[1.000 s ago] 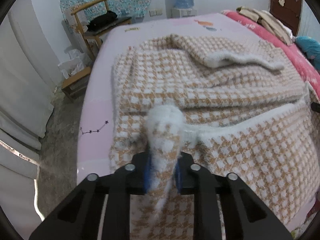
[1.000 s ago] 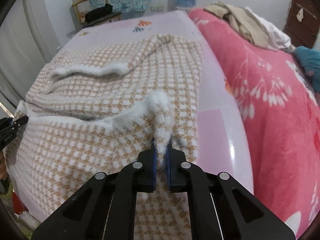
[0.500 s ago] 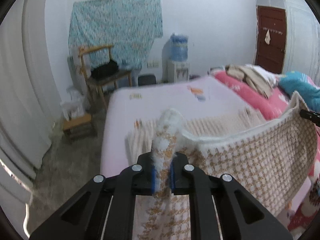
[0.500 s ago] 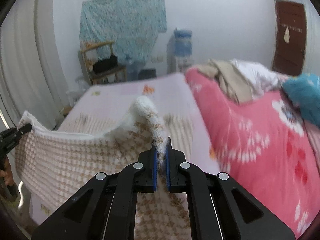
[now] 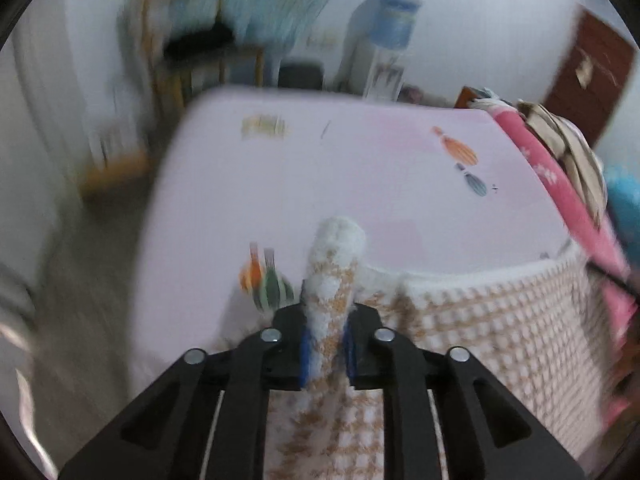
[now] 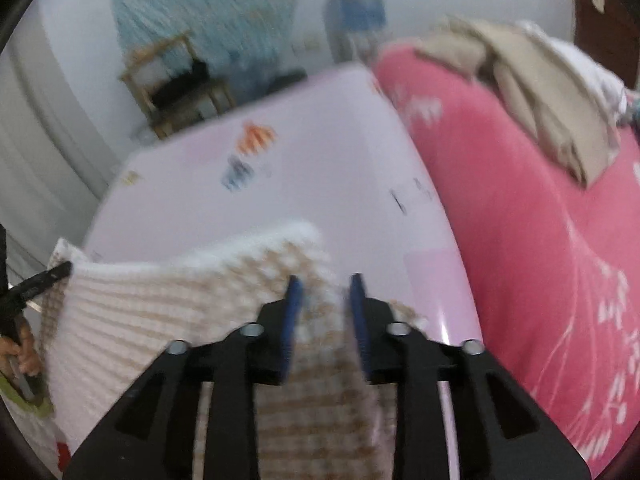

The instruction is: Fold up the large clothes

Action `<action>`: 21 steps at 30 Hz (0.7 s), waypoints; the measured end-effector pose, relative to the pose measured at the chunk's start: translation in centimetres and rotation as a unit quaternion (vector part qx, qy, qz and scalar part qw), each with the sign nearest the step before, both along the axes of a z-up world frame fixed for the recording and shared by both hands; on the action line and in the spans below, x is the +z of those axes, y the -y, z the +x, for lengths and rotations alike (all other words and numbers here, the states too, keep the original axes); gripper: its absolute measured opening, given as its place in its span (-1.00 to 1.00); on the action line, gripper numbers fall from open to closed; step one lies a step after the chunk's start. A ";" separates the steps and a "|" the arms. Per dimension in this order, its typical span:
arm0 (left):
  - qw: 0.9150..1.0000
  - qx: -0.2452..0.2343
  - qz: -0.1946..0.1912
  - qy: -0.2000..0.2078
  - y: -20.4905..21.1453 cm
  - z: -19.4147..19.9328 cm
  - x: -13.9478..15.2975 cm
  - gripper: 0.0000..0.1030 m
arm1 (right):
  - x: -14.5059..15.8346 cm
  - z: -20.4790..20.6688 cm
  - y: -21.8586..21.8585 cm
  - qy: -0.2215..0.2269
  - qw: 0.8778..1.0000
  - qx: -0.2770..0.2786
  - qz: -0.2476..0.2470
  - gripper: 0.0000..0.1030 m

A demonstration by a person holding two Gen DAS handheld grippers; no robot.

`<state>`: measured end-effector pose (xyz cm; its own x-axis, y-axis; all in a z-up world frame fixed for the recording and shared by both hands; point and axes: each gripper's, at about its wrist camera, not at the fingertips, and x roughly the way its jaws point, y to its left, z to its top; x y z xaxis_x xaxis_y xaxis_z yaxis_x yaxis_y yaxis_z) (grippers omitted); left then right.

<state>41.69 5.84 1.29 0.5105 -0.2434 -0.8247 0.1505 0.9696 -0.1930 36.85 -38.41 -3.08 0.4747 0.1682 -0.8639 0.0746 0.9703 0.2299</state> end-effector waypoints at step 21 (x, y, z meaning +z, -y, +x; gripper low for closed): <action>0.973 0.121 -0.190 -0.052 -6.6 1.3 -1.5 -0.55 | 1.9 -0.6 3.7 0.005 0.995 -0.091 0.039 -0.22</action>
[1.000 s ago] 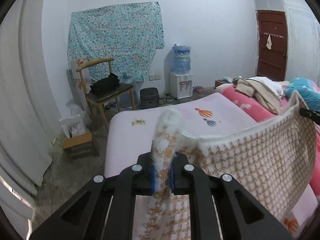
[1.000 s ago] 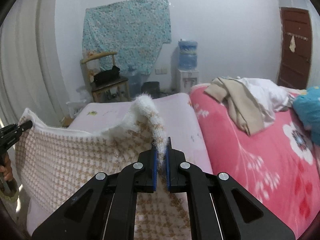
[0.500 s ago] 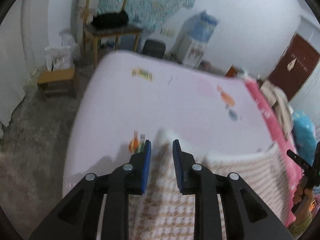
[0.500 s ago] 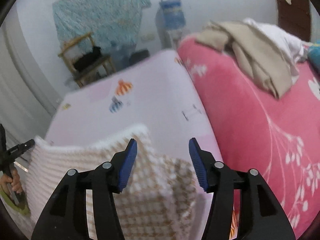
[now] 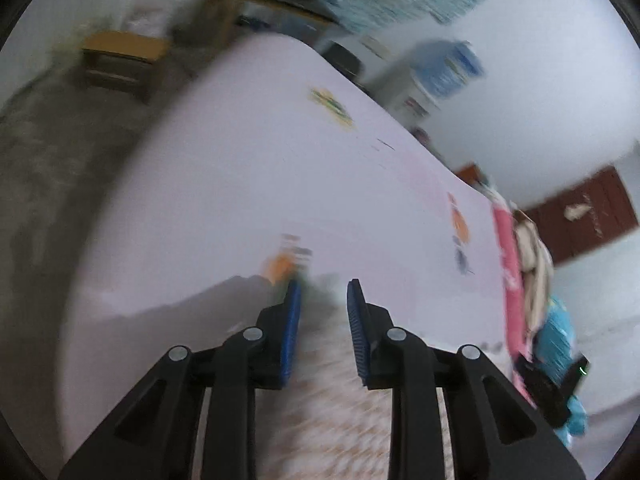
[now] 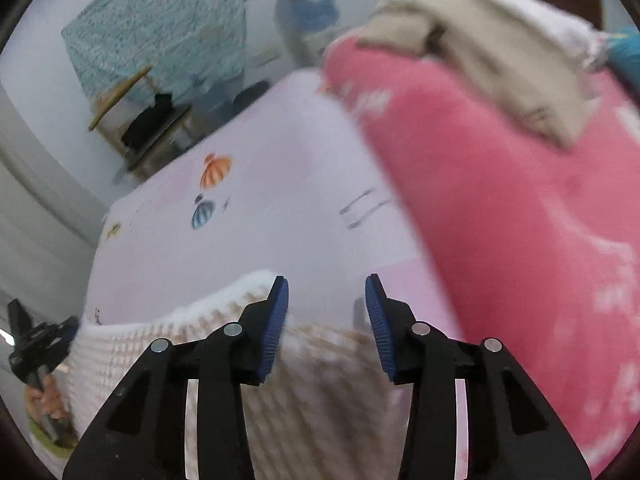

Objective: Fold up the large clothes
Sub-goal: 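Lower the folded coat onto the bed and open both grippers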

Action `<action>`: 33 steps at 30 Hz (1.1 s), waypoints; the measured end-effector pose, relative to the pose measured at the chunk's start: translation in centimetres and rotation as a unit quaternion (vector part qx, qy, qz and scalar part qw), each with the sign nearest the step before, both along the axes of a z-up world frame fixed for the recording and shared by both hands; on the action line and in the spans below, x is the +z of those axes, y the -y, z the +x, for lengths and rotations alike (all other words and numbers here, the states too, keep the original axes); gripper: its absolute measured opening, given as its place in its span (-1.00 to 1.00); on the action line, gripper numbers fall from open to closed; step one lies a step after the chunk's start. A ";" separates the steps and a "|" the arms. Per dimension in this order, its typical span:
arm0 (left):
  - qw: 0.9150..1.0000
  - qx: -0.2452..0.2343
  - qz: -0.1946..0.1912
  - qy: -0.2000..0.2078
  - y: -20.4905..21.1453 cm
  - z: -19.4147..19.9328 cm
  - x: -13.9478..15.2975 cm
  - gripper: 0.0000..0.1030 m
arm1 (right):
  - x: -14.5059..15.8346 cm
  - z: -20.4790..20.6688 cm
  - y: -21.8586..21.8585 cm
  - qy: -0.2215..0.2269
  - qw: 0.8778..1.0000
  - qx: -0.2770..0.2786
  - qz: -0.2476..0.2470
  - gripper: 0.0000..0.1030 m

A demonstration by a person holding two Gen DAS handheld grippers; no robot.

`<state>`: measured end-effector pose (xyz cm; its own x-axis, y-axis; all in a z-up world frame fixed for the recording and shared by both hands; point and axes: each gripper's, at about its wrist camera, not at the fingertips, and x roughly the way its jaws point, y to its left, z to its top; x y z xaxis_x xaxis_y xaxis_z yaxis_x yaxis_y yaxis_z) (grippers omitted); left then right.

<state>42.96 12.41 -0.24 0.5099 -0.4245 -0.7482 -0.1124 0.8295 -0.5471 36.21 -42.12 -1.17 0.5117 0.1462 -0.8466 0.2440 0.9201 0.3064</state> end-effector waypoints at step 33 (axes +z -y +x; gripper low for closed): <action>0.913 -0.058 0.316 0.252 11.7 -34.7 10.2 0.89 | 12.2 -29.2 -19.0 0.149 0.967 0.087 -0.186 0.84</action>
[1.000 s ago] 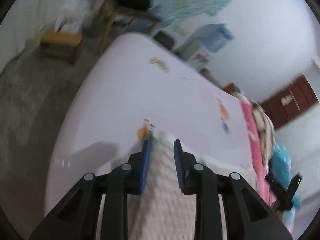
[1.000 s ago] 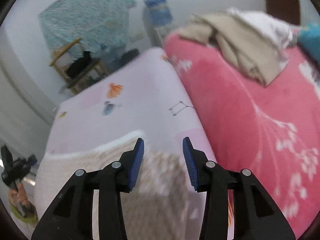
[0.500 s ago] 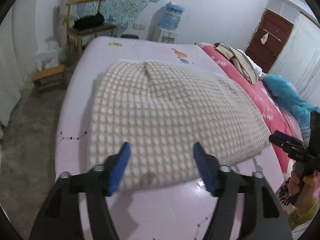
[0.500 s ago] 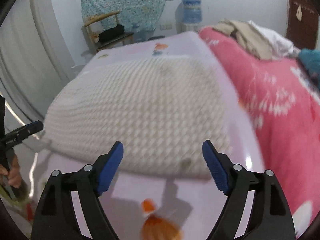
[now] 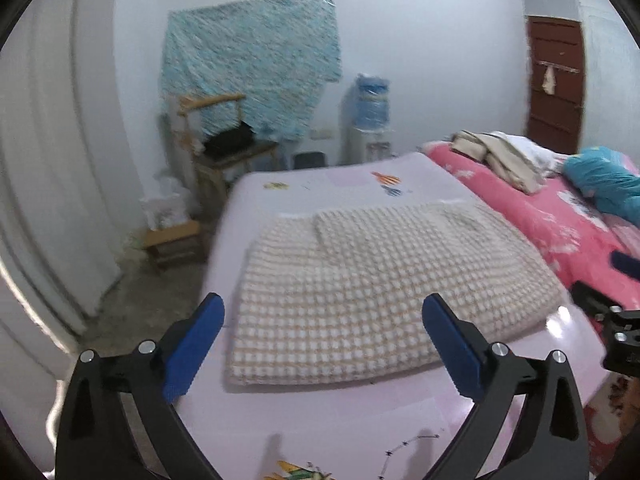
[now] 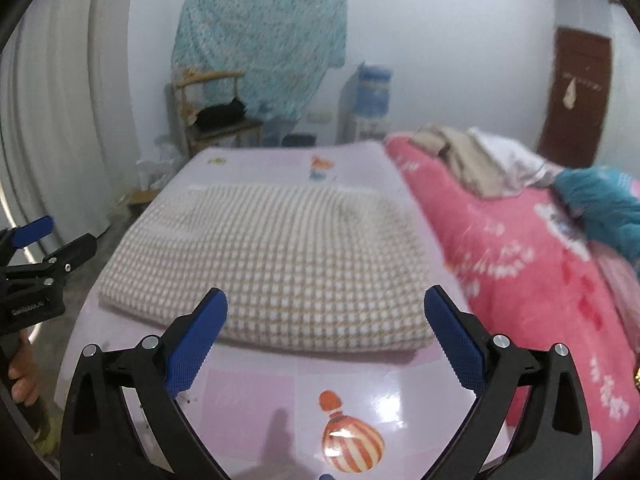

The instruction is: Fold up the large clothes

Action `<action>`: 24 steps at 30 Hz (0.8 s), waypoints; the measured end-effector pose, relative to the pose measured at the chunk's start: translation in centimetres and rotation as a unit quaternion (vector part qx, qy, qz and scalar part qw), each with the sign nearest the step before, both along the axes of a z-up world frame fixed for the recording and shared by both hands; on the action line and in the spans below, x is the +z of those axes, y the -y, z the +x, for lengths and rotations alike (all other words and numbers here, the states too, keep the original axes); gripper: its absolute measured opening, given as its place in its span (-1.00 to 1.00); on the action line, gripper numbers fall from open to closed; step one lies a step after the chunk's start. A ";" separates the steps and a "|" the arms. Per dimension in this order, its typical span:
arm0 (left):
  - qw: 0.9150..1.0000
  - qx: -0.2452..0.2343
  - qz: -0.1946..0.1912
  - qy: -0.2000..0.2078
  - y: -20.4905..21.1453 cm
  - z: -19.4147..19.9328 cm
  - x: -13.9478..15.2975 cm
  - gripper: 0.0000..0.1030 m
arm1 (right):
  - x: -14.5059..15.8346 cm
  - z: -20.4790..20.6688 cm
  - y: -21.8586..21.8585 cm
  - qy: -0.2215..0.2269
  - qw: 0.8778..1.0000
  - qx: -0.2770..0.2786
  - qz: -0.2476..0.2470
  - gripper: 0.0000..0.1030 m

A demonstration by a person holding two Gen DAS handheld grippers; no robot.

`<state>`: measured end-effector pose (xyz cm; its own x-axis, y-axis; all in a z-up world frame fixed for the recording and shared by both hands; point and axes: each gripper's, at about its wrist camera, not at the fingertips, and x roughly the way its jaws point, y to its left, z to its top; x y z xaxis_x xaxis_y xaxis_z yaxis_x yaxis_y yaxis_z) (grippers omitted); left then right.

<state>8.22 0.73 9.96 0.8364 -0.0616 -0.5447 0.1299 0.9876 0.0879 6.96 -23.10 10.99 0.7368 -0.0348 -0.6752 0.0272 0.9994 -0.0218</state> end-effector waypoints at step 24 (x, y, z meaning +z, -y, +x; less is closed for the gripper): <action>0.983 0.063 0.008 -0.171 2.0 1.6 -5.1 0.89 | -4.9 0.9 -0.4 -0.130 0.991 -0.019 0.022 0.84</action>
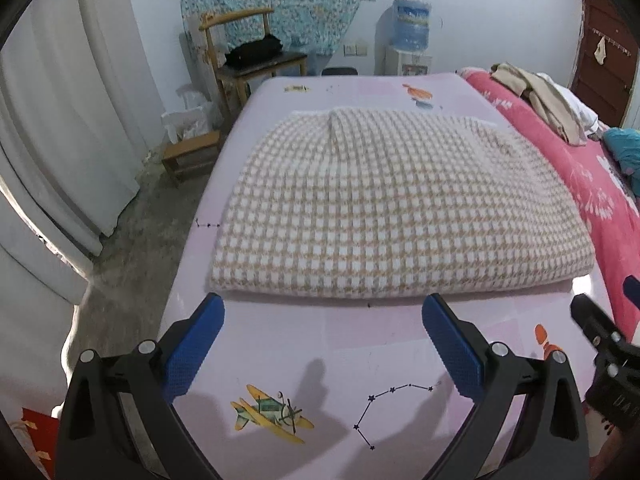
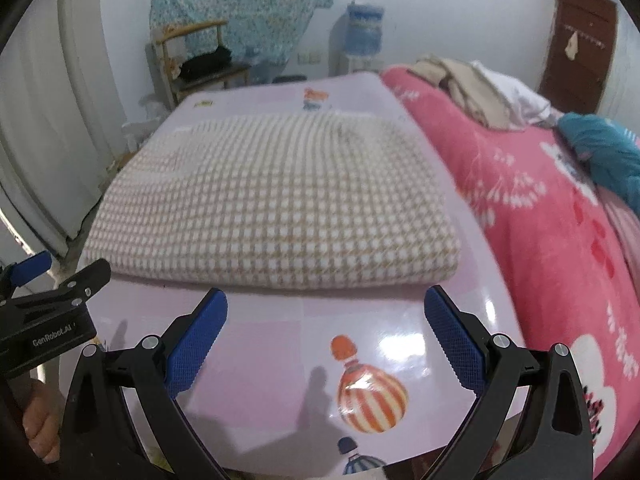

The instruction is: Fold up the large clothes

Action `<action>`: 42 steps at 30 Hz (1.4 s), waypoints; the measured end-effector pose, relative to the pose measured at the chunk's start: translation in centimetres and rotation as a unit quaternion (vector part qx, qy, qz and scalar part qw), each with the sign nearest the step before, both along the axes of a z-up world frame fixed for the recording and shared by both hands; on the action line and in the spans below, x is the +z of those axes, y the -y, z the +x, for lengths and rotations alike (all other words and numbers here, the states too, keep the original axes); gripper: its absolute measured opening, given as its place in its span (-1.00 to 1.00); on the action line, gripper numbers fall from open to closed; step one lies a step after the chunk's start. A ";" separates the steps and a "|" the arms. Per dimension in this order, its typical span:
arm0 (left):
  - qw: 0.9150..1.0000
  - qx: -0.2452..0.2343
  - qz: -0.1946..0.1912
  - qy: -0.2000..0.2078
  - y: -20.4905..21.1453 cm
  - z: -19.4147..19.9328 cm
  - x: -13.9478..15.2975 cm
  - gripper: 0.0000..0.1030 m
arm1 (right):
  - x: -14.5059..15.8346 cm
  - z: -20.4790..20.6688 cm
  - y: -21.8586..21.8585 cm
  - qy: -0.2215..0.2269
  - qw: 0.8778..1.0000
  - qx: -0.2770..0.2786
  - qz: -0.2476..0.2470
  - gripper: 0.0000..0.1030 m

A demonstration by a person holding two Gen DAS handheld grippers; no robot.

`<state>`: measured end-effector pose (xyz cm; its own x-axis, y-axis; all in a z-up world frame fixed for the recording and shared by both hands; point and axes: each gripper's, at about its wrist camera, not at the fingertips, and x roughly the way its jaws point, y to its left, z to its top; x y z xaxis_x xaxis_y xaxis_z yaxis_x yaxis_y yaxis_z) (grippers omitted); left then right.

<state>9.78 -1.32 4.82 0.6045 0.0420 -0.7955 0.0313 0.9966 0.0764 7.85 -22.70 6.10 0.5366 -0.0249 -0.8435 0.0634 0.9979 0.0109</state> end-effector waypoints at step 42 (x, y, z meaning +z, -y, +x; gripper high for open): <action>0.999 0.000 -0.016 -0.031 0.2 1.0 -1.2 0.89 | -1.3 0.6 -0.5 -0.035 0.999 0.006 -0.008 0.84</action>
